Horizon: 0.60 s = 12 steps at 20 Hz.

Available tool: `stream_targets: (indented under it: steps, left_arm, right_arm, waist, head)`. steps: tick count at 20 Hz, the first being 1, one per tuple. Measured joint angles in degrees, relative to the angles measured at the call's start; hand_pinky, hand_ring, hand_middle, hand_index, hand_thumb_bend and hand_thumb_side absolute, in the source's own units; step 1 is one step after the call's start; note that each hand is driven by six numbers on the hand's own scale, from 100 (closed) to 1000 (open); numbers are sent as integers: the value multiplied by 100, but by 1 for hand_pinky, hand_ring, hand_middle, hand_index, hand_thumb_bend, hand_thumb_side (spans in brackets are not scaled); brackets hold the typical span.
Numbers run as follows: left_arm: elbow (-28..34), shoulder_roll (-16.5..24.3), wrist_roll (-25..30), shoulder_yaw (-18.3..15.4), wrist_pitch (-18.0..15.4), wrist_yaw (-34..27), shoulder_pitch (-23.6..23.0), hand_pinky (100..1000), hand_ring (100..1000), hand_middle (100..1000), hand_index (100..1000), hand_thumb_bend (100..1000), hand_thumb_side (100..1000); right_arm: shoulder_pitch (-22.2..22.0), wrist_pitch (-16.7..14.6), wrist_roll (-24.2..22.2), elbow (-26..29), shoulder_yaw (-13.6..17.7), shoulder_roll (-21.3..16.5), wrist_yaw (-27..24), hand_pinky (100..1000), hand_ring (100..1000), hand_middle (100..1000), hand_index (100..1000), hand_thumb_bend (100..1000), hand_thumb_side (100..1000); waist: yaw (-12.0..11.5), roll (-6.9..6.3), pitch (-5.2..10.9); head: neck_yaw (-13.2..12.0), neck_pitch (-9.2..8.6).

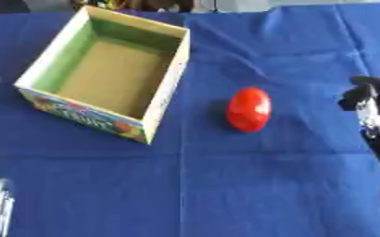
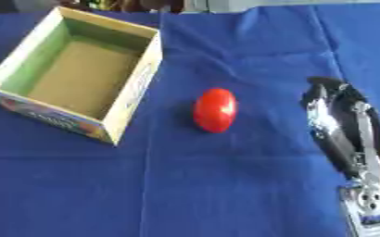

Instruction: Pick up objects on the table and place them in the box.

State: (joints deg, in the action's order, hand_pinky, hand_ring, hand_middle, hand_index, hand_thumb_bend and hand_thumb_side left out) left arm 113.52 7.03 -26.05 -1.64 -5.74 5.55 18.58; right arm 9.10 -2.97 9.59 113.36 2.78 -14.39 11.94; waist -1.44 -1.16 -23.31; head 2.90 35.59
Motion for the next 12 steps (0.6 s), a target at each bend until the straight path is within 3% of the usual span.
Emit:
stream_targets:
  steps: [1, 2, 5, 12]
  left_arm:
    - [0, 0, 0, 0, 0, 0, 0, 546, 895, 815, 610, 100, 894]
    - [0, 0, 0, 0, 0, 0, -1, 546, 895, 815, 609, 100, 893]
    - [0, 0, 7, 0, 7, 0, -11, 546, 895, 815, 610, 100, 894]
    - [0, 1, 43, 6, 41, -4, -46, 545, 895, 816, 610, 100, 894]
  right_arm:
    - [4, 2, -1, 0, 0, -2, 0, 613, 593, 558, 761, 100, 745]
    - [20, 10, -5, 0, 0, -12, 3, 619, 599, 563, 766, 100, 706]
    - [203, 130, -25, 0, -4, -240, 77, 664, 646, 610, 812, 100, 785]
    - [1006, 766, -540, 1, -273, -1486, 778, 763, 745, 716, 888, 100, 857]
  waist:
    - [0, 2, 0]
    - [0, 3, 0]
    - [2, 21, 0]
    - [-26, 71, 70]
  head:
    - [0, 0]
    - [0, 0]
    - [1, 0]
    - [37, 5]
